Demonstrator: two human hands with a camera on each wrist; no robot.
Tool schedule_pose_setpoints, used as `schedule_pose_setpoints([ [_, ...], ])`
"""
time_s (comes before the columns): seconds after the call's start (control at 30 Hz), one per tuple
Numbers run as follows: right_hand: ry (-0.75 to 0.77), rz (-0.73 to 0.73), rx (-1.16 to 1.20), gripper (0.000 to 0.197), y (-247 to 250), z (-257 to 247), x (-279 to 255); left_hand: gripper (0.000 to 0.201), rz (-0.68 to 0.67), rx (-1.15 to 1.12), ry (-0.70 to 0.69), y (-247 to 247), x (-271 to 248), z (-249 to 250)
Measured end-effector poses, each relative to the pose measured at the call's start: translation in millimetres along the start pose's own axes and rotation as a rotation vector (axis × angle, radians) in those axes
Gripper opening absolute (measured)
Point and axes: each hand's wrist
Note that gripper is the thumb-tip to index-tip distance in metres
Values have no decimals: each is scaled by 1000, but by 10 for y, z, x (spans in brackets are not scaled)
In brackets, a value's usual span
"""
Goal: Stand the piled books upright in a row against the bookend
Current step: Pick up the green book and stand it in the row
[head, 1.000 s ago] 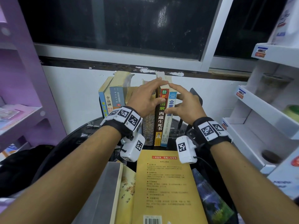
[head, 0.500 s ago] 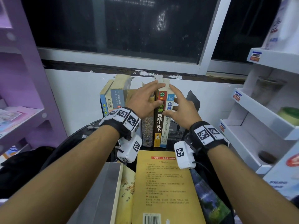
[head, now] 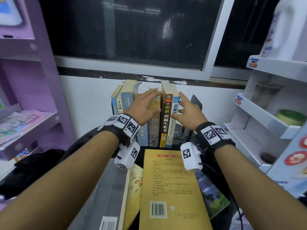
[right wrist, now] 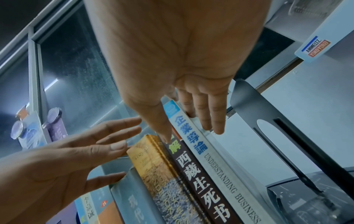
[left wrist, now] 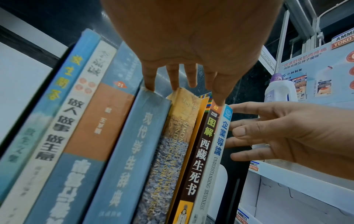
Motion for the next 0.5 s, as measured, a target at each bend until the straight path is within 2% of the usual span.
schedule_pose_setpoints([
  [0.23, -4, -38, -32, 63, 76, -113, -264, 59, 1, 37, 21, 67, -290, 40],
  [0.5, -42, -122, -142, 66, -52, -225, -542, 57, -56, 28, 103, 60, -670, 17],
])
Point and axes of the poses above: each hand's wrist, its own x-axis towards the middle knuckle, its own y-axis out of the back of the hand, z = x × y, and after that the axes turned 1 degree about -y, right-handed
